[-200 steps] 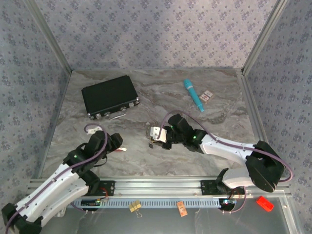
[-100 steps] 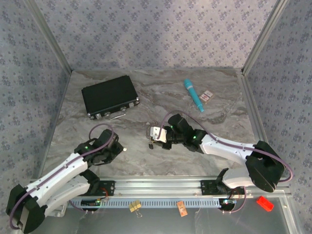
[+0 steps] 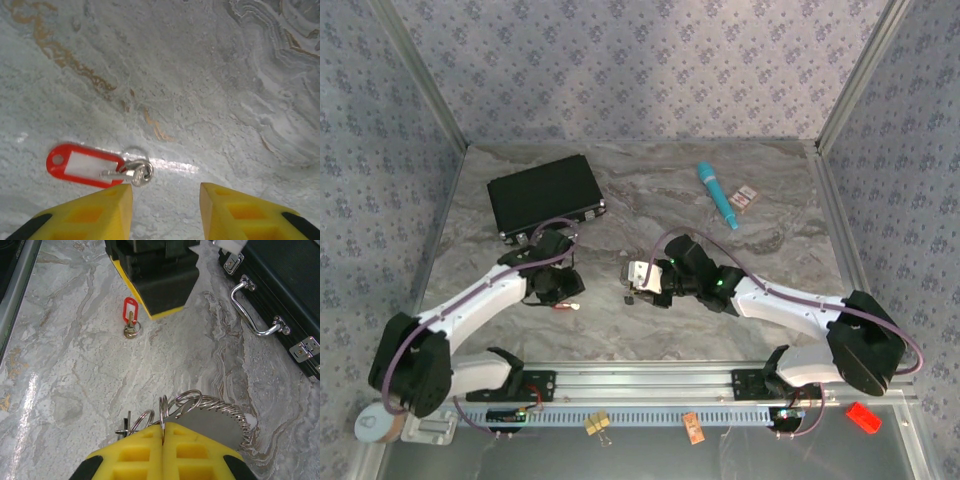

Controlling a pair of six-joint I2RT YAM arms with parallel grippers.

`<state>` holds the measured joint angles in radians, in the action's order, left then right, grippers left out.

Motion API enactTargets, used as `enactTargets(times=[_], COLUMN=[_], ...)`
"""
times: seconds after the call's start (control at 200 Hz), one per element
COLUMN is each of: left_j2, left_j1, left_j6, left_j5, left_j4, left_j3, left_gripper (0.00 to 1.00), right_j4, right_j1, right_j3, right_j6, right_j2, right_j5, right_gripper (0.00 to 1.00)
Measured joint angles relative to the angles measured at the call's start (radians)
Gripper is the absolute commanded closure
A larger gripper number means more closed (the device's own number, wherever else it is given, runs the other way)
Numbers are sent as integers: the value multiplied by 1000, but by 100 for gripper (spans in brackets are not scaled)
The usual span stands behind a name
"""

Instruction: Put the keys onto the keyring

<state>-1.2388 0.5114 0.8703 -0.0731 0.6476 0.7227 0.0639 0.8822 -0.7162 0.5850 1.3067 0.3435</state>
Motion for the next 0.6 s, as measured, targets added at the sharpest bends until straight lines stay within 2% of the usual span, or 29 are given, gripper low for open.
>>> enactTargets(times=[0.22, 0.405, 0.6], left_j2=[-138, -156, -94], left_j1=[-26, -23, 90], left_j6=[-105, -103, 2], left_j5=[-39, -91, -116], left_j4=[-50, -82, -104], left_j3=[11, -13, -69], left_gripper=[59, 58, 57], right_j4=[-6, -6, -6], right_j1=[0, 0, 0], right_j3=[0, 0, 0], right_j6=[0, 0, 0], right_j2=[-6, -6, -6], right_j5=[0, 0, 0], right_gripper=[100, 100, 100])
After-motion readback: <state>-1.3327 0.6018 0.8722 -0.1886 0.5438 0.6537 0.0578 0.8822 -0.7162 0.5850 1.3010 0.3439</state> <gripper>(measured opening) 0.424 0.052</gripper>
